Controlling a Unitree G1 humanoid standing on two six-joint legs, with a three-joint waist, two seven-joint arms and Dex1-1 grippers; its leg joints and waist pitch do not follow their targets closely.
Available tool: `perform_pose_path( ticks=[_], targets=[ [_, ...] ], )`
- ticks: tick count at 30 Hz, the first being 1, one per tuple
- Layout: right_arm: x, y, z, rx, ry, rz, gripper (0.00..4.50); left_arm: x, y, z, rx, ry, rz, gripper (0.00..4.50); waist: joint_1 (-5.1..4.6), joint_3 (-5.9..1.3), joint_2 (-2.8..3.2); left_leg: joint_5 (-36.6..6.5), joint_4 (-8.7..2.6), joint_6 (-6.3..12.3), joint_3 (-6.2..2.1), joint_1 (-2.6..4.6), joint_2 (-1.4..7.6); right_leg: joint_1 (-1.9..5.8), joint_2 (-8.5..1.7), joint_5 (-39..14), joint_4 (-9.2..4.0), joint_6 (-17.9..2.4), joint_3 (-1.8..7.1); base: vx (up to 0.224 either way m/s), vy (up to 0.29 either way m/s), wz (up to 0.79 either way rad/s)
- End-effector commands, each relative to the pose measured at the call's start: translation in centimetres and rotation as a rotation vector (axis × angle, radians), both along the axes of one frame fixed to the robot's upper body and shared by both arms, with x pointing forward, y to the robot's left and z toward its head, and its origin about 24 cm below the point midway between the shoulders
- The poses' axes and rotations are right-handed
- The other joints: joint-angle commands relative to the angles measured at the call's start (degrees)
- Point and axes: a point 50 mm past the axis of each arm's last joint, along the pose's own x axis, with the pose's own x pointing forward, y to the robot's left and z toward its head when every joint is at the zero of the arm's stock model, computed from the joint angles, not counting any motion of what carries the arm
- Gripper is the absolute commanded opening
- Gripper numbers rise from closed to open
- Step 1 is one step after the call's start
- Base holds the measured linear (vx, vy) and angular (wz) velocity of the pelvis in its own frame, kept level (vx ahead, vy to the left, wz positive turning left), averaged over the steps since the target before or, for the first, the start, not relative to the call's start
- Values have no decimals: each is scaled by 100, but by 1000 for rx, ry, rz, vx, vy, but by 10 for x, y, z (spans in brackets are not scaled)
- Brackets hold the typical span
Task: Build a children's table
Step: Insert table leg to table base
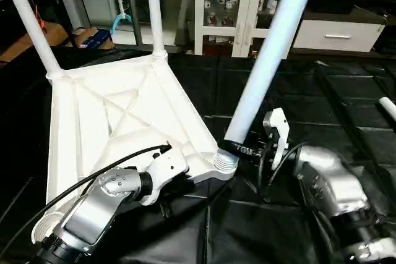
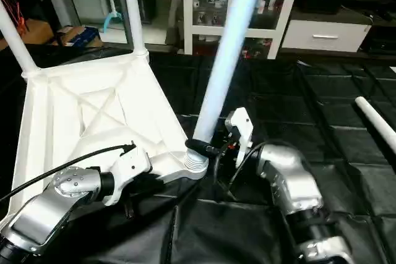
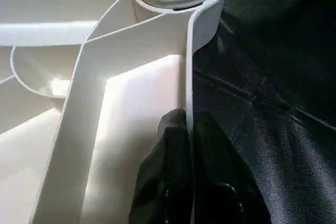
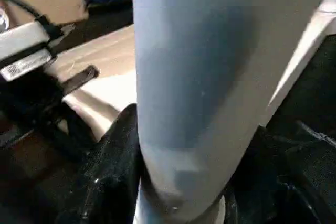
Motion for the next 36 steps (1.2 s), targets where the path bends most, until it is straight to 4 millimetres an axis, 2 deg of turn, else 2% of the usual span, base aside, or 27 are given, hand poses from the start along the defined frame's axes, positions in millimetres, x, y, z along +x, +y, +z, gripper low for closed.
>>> perform_pose_path(
  ticks=[1,8,14,15,18,22,27,31,33,35,36],
  targets=[
    [-16,-22,-46,-241,194,-14,186,-1,-6,7,-56,-26,-35,0,-9,-134,-68,-2718,-707,-217,-329,29,594,-35,-346,-2825,-460,-942,206,0,0,0],
    [-16,-21,-40,-296,170,97,186,-1,-6,7,-52,-28,-36,0,30,-137,-75,-2505,-716,-148,-329,2,615,13,-353,-2658,-432,-1043,202,0,0,0],
    [-15,-16,-36,-298,171,149,186,-1,-6,7,-50,-27,-38,0,39,-128,-79,-2514,-717,-151,-326,13,619,8,-354,-2671,-439,-1057,209,0,0,0],
    [-14,-12,-32,-289,163,177,186,-1,-6,7,-50,-27,-39,0,35,-124,-63,-2555,-718,-162,-327,14,616,2,-355,-2721,-443,-1051,209,0,0,0],
    [-11,-2,-25,-271,146,223,186,-2,-7,7,-54,-20,-48,0,24,-119,-69,-2639,-719,-188,-337,9,616,-7,-355,-2857,-453,-1007,211,0,0,0],
    [-8,3,-20,-281,140,263,186,-3,-9,6,-57,-11,-61,0,29,-132,-80,-2562,-720,-187,-332,15,620,-9,-353,-2743,-442,-1018,214,0,0,0],
    [5,8,-15,-276,89,192,186,-6,-11,5,-62,5,-75,0,23,-124,-79,-2500,-724,-173,-332,-8,624,7,-364,-2644,-429,-1096,214,0,0,0],
    [9,9,-14,-265,73,152,186,-7,-11,5,-62,8,-77,0,-6,-108,-86,-2808,-727,-276,-363,-3,617,-29,-366,-3153,-460,-922,209,0,0,0],
    [15,8,-16,-258,66,72,186,-8,-11,5,-62,7,-78,0,-34,-111,-79,-2898,-725,-319,-375,-10,609,-57,-367,-3249,-469,-881,212,-25,0,-2],
    [19,6,-18,-270,56,18,185,-8,-11,5,-62,7,-78,0,-74,-133,-76,-2830,-732,-340,-385,-43,609,-42,-364,-3102,-450,-869,198,0,0,0],
    [21,5,-19,-270,56,-14,185,-8,-11,5,-62,7,-79,0,-107,-120,-76,-2856,-738,-345,-384,-58,609,-55,-353,-3036,-449,-880,193,0,0,0]
  ],
)
